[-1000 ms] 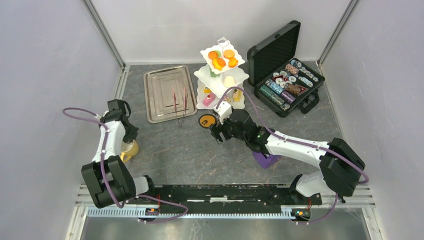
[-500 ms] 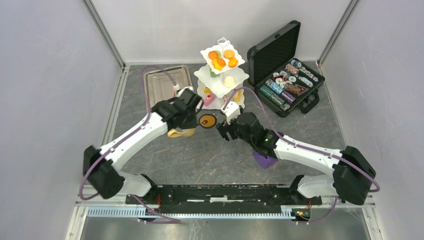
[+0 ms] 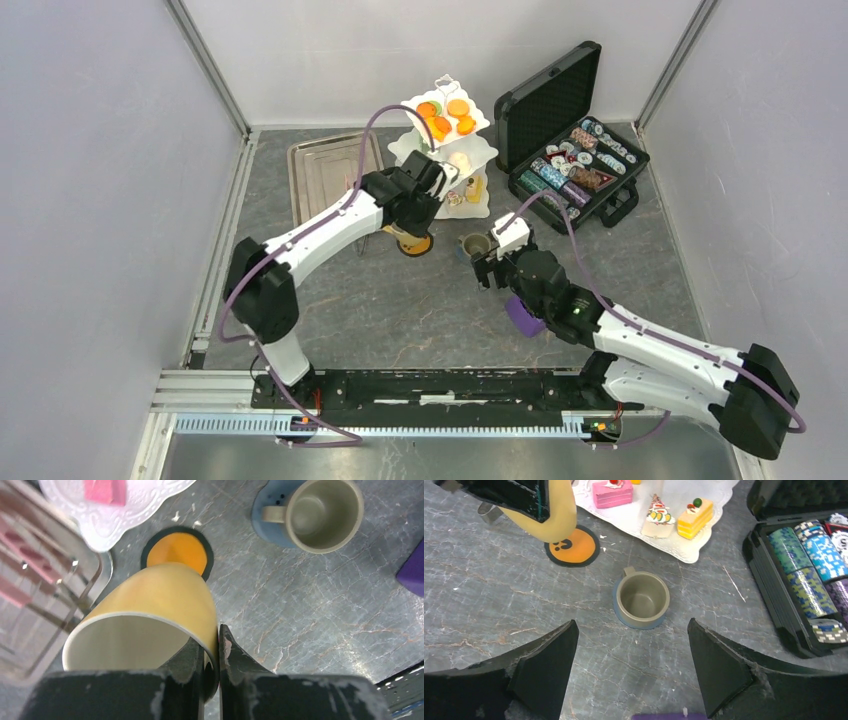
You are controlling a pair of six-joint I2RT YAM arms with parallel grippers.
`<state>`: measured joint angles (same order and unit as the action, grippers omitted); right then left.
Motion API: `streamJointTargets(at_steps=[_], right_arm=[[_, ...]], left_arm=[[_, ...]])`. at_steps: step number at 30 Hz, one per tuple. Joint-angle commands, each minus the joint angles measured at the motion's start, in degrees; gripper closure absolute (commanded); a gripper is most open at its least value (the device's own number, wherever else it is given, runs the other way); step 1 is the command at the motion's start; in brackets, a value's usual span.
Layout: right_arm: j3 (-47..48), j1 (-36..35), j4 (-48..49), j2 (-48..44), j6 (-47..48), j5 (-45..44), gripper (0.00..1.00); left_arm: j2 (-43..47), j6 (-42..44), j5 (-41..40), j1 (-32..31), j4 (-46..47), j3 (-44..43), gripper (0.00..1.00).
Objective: Serve the afternoon tea
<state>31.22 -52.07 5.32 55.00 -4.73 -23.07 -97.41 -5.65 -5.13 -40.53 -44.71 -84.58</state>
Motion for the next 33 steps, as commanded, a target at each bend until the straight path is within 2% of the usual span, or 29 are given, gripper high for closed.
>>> streamJointTargets(at_steps=[1, 3, 7, 17, 22, 25, 28, 31, 33], right_arm=[[-1.53, 0.21, 2.48, -3.55, -1.42, -3.84, 0.12], [-1.40, 0.22, 1.91, -3.93, -1.04, -4.11, 0.11], [-1.06, 0.26, 0.54, -4.46, -0.80, -4.79, 0.11], [-1.63, 0.30, -0.12, -6.12, -1.28, -5.07, 0.11], [-0.70, 0.31, -1.07, -6.85, -1.04, -5.05, 0.11], [1.16, 0.31, -2.42, -7.06, -0.68, -4.99, 0.09], [4.13, 0.26, -4.66, -7.79, -0.17, -5.62, 0.07], [7.43, 0.33, -7.60, -9.15, 1.37, -6.51, 0.02], [10.45, 0.28, -9.72, -9.79, 2.77, -7.55, 0.02]], left_arm=[[-4.80, 9.80, 4.95, 0.02, 3.20, -6.05, 0.98], [-7.54, 10.39, 6.01, 0.10, 1.71, -8.23, 0.98], [-11.97, 10.10, 1.65, 0.15, -1.53, -12.35, 0.98], [-15.33, 9.34, 1.44, 1.45, -1.90, -12.94, 0.98], [-15.77, 8.30, 2.57, 1.95, -2.22, -12.20, 0.85], [-16.16, 7.98, 1.57, 2.38, -2.70, -12.71, 0.71], [-14.86, 7.77, 1.00, 2.65, -2.74, -12.86, 0.62], [-12.23, 7.20, 1.47, 2.72, -3.02, -13.72, 0.56], [-10.11, 6.54, 3.82, 2.67, -4.79, -15.79, 0.54]])
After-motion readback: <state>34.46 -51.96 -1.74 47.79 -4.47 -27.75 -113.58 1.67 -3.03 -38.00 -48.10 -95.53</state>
